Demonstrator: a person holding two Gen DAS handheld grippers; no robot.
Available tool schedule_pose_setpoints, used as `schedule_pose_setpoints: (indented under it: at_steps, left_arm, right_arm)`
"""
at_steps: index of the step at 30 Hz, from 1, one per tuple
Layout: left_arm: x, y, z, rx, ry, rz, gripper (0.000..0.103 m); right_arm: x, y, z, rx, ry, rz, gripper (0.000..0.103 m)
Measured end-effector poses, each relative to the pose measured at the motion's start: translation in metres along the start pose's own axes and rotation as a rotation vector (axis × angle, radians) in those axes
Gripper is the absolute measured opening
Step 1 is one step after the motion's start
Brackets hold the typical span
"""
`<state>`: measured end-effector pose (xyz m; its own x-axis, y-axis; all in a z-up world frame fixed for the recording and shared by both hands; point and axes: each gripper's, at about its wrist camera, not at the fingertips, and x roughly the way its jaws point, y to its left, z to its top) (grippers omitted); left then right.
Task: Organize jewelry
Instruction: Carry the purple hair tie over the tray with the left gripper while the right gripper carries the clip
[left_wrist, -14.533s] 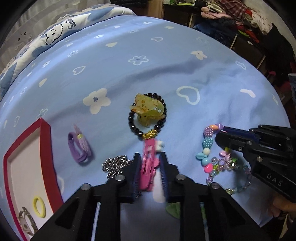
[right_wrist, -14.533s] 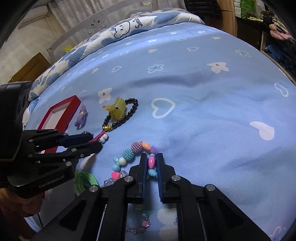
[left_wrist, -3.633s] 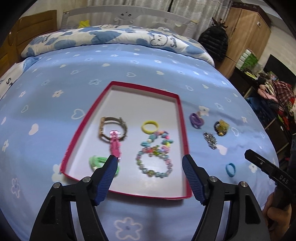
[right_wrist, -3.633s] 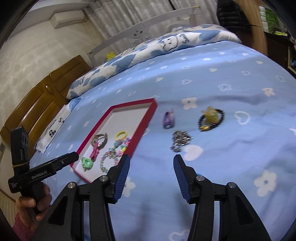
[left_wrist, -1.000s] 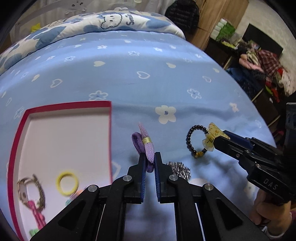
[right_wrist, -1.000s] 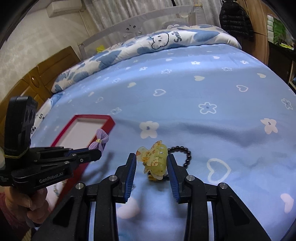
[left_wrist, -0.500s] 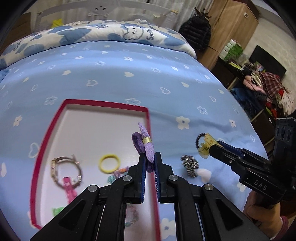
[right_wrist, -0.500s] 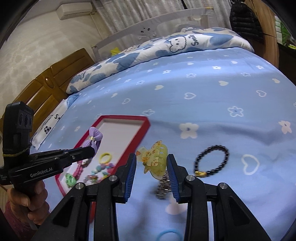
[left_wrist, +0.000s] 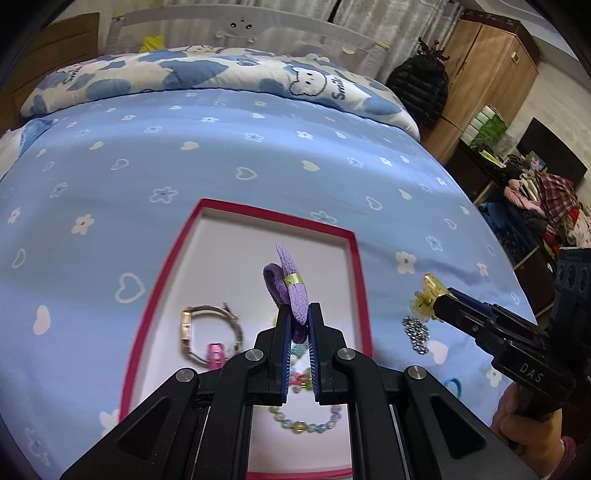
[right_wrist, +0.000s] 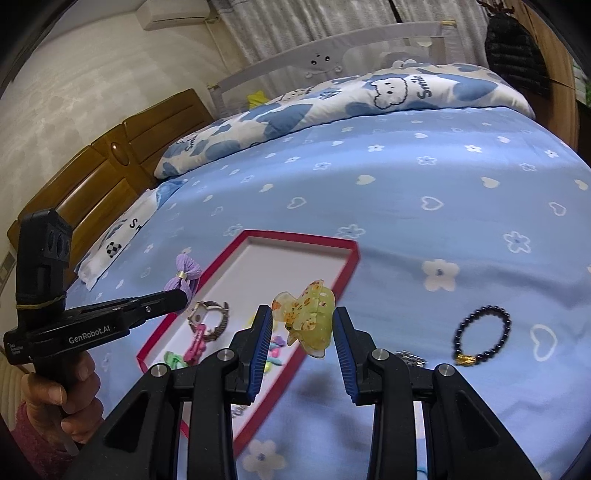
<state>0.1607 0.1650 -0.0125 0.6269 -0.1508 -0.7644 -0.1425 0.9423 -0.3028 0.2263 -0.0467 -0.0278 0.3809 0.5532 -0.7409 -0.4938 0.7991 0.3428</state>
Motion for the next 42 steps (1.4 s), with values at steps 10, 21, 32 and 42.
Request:
schedule_pose_setpoints:
  at_steps: [10, 21, 32, 42]
  left_arm:
    - [0.002, 0.017, 0.008, -0.013, -0.001, 0.026, 0.007]
    - [0.041, 0.034, 0.028, 0.001, 0.06, 0.079, 0.007]
    - [0.087, 0.036, 0.044, 0.033, 0.112, 0.125, 0.007]
    - [0.123, 0.035, 0.047, 0.072, 0.179, 0.175, 0.008]
  right_arm:
    - [0.019, 0.017, 0.007, -0.019, 0.011, 0.025, 0.034]
    - [0.058, 0.024, 0.017, -0.024, 0.048, 0.034, 0.034]
    - [0.1, 0.021, 0.019, -0.035, 0.106, 0.02, 0.034]
    - [0.125, 0.017, 0.019, -0.054, 0.165, -0.007, 0.034]
